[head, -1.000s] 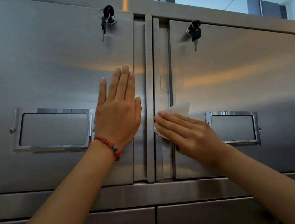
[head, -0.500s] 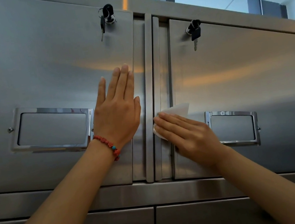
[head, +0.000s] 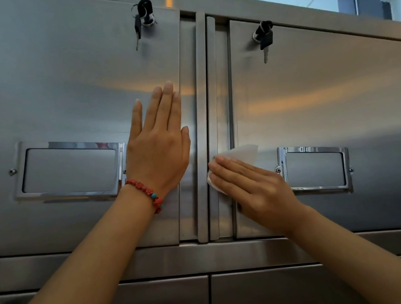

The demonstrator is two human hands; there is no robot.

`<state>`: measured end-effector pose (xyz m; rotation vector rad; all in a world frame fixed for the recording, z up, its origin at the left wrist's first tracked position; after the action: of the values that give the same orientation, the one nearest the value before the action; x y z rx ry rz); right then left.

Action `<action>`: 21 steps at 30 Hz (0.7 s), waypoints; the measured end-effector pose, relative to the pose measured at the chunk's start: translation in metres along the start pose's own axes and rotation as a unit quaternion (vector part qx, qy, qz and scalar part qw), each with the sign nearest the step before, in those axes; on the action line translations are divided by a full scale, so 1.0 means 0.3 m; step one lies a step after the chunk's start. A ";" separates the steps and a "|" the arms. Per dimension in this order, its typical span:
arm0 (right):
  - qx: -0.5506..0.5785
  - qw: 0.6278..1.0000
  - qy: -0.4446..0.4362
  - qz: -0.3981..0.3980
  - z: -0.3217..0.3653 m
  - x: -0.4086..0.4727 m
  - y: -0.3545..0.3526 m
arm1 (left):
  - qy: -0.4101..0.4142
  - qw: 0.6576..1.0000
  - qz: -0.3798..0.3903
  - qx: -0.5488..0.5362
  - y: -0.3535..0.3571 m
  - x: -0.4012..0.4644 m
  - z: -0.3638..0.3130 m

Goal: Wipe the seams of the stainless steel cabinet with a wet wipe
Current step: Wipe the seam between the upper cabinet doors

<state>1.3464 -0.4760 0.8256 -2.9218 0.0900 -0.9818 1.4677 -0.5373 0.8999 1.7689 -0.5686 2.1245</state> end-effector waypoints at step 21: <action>0.005 1.000 -0.022 0.009 0.030 -0.029 0.004 | -0.002 1.000 0.002 0.001 0.000 -0.001 0.002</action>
<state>1.3450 -0.4762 0.8131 -2.9256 0.1080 -0.9124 1.4681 -0.5375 0.8997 1.7736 -0.5714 2.1250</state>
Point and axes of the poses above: each hand's wrist, its own x-axis towards the middle knuckle, its own y-axis out of the palm, z = x × y, the point moved 7 cm from there along x, towards the middle knuckle, and after that the axes turned 4 degrees about z, right-handed, at the moved point
